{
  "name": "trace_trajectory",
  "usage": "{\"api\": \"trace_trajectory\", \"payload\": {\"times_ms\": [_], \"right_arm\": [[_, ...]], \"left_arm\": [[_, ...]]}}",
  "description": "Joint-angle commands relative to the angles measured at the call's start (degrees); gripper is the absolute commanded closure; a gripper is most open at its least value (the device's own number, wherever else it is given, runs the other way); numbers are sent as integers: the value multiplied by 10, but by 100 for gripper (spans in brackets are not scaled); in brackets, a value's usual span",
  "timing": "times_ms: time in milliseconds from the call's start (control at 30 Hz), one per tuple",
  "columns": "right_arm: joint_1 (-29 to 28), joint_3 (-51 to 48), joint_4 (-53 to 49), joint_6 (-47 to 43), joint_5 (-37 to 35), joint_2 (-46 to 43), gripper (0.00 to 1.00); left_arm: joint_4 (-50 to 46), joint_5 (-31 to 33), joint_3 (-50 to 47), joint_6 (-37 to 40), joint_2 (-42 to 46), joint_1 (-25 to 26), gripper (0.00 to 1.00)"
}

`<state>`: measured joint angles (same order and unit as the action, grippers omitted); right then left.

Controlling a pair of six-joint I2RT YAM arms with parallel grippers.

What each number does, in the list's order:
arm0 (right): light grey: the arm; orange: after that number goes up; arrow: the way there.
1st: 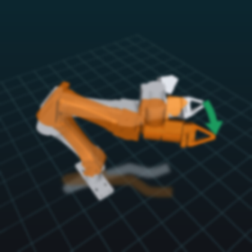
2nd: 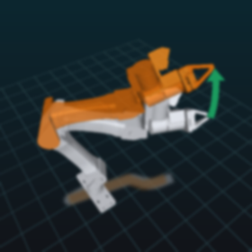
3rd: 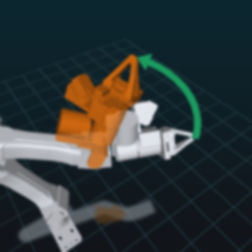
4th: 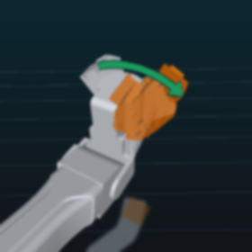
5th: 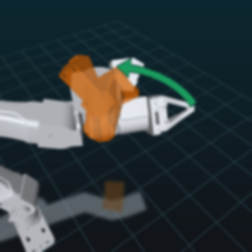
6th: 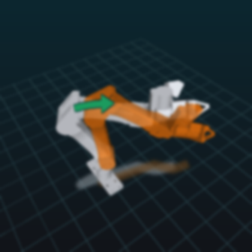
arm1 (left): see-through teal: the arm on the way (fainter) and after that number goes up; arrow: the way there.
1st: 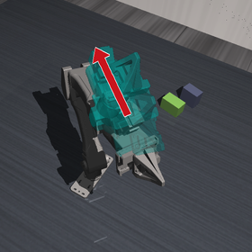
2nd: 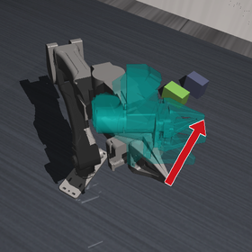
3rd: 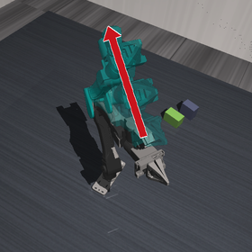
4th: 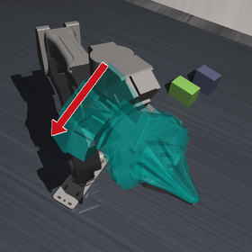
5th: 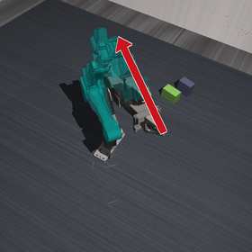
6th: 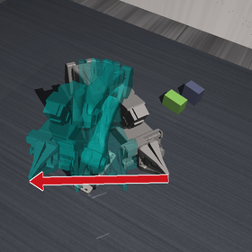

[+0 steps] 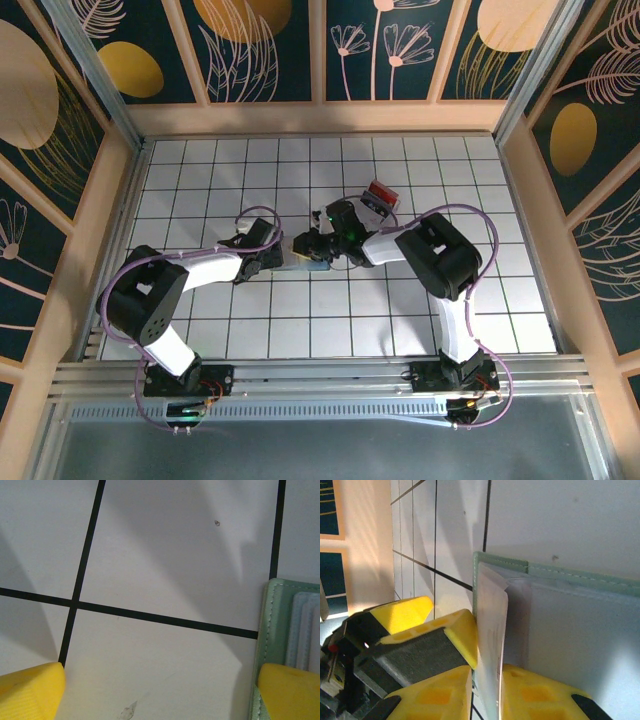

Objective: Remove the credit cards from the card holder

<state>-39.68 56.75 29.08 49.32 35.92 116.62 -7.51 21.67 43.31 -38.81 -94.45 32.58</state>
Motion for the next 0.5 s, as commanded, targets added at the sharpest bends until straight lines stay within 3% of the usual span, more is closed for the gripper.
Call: {"api": "trace_trajectory", "payload": {"times_ms": [0,300,467], "right_arm": [[5,-24,61,19,33,-29,79],[13,-63,150,65,54,-31,81],[13,-58,148,67,49,-21,85]], "left_arm": [[-32,6,0,0,-20,-2,1],[-33,6,-1,-1,-22,-2,1],[-33,4,0,-1,-21,-1,1]]}}
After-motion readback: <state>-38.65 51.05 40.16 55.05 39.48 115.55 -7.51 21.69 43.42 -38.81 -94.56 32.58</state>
